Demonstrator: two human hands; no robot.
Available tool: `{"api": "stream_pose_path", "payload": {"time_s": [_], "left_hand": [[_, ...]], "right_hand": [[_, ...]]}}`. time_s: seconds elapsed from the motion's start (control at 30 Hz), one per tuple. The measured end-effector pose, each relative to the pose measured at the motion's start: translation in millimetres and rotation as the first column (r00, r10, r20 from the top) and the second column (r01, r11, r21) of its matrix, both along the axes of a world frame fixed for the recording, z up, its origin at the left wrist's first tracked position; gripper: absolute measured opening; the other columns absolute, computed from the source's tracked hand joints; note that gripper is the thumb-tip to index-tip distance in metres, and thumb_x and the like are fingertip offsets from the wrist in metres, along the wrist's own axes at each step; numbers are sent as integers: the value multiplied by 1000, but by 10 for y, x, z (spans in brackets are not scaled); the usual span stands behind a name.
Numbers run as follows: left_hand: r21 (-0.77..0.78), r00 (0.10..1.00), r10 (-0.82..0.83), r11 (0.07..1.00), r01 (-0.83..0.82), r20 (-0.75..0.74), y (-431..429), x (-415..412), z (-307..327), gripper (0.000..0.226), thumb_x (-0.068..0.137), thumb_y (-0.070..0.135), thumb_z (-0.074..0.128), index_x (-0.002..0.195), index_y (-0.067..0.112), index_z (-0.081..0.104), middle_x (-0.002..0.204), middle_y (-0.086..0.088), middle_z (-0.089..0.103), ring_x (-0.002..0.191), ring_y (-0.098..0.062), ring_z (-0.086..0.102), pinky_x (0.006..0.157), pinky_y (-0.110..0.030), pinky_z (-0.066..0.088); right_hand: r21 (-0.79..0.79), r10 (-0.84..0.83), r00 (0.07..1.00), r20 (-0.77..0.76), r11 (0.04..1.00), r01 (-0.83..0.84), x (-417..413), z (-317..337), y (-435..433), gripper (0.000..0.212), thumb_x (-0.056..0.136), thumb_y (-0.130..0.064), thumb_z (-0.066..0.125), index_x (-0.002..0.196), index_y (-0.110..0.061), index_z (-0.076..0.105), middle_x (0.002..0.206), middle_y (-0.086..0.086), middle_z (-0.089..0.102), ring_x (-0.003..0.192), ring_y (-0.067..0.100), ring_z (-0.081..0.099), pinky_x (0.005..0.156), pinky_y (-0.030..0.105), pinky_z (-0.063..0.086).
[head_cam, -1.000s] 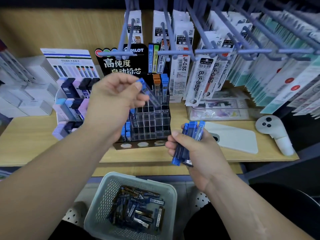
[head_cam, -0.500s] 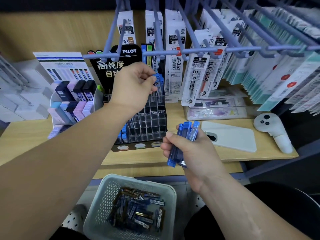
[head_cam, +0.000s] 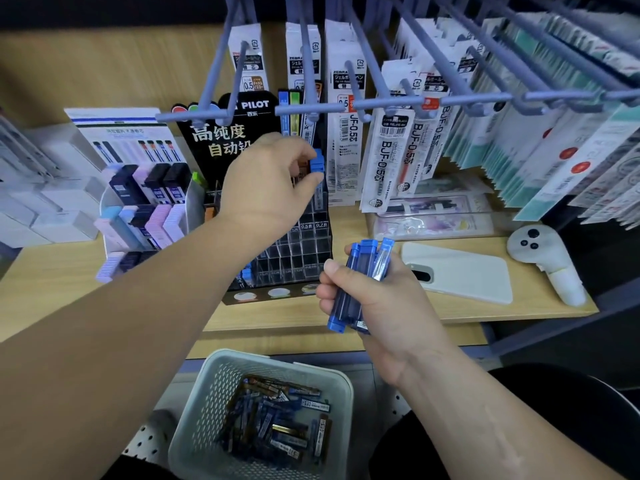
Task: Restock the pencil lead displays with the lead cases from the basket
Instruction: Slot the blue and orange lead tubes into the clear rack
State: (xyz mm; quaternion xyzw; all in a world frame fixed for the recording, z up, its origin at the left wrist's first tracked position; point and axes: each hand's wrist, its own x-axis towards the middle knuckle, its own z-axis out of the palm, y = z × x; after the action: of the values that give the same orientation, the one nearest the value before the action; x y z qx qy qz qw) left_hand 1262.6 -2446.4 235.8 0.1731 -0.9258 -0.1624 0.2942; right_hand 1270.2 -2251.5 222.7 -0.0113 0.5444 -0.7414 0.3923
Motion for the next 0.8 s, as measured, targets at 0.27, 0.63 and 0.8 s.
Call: {"api": "stream_pose_path", "payload": {"time_s": [0.27,0.63,0.8], "left_hand": [[811,953,-288,576,100,88,546,622,54,10,91,8,68,84,7,75,65,-3,69,55,-11,60,56,-22,49],[959,967,-247,284,14,59,643,784,-41,15,96,6,59,101,2,73,58,-16,57,47,-26,52,45,-21,44],[968,974,-226,248,26,32,631,810,-67,20,95,0,53,96,-1,73,59,-18,55,47,-25,50,42,-21,41]], "right_hand": [[-29,99,994,-39,995,-101,35,-52,-37,34,88,-3,75,119,-5,60,78,8,70,66,19,67,62,29,56],[7,184,979,-91,983,-184,80,-79,-66,28,86,1,74,111,-4,63,75,10,70,64,18,65,59,29,54],[-20,216,973,-82,976,-219,83,-72,-46,18,89,-1,71,105,-5,65,78,12,71,66,19,65,61,29,56]]}}
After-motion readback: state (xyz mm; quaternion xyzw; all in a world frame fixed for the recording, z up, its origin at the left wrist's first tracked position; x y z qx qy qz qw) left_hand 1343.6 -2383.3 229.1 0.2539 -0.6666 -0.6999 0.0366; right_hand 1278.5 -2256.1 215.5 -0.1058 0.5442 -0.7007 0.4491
